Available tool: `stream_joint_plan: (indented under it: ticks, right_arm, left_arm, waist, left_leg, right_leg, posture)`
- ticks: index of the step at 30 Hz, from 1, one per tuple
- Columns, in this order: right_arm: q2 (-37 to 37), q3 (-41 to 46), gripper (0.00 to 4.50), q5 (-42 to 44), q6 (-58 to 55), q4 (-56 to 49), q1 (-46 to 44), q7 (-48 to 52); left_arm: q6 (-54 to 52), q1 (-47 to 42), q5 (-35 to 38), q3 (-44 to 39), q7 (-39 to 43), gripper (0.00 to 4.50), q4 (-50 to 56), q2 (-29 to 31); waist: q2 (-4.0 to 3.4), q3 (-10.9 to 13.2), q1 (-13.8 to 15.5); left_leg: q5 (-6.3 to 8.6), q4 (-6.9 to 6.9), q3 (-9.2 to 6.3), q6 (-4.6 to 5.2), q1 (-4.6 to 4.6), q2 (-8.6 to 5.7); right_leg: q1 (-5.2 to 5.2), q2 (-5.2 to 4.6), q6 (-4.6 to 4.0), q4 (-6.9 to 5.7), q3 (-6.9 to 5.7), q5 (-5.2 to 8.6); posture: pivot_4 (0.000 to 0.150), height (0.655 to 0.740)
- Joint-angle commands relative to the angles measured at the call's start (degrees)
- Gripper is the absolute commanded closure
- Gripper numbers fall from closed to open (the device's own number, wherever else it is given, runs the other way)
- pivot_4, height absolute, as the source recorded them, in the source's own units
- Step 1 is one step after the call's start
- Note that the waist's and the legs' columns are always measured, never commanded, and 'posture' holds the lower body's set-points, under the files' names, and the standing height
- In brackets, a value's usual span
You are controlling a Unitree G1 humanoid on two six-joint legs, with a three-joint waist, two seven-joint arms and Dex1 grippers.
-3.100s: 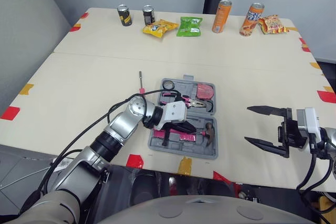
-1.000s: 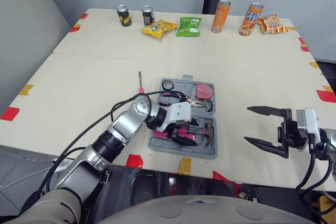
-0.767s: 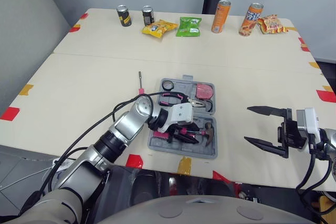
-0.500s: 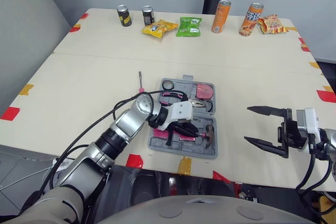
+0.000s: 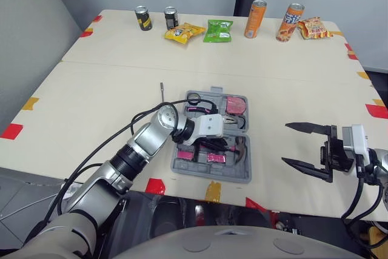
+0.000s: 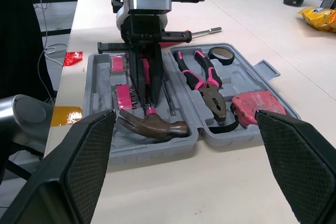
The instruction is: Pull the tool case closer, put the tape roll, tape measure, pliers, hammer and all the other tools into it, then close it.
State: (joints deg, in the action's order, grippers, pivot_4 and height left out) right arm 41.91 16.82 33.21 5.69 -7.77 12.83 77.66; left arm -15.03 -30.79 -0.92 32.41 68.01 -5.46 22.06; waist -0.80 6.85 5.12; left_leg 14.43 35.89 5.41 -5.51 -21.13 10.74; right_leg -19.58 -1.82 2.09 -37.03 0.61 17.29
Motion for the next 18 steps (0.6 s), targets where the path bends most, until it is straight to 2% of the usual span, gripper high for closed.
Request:
stream_joint_plan:
  ticks: [1,8,18]
  right_arm:
    - [-0.1,-0.3,0.00,-0.1,0.8,-1.4,-0.4,-0.1]
    - [-0.3,-0.6,0.00,-0.2,1.1,-1.3,-0.5,-0.3]
    - [-0.7,-1.0,0.00,-0.4,1.5,-1.5,-0.2,-0.9]
  left_arm:
    - [-0.9,-1.8,-2.6,1.0,-0.7,4.46,2.2,0.5]
    - [-9.1,-3.6,-3.4,3.4,0.9,4.46,5.0,0.2]
    - [-12.9,-4.8,-3.8,4.6,0.3,4.46,6.4,-0.1]
  waist:
    - [0.00,0.0,0.0]
    - [-0.02,0.0,0.0]
    - [-0.02,0.0,0.0]
  left_leg:
    - [0.00,0.00,0.00,0.00,0.00,0.00]
    - [0.00,0.01,0.00,0.00,0.00,0.00]
    - [0.00,0.01,0.00,0.00,0.01,0.00]
  right_leg:
    - [0.00,0.00,0.00,0.00,0.00,0.00]
    - [0.00,0.00,0.00,-0.02,0.00,0.00]
    - [0.01,0.00,0.00,-0.01,0.01,0.00]
  posture:
    - [0.150,0.7385]
    - [0.150,0.7385]
    - [0.150,0.7385]
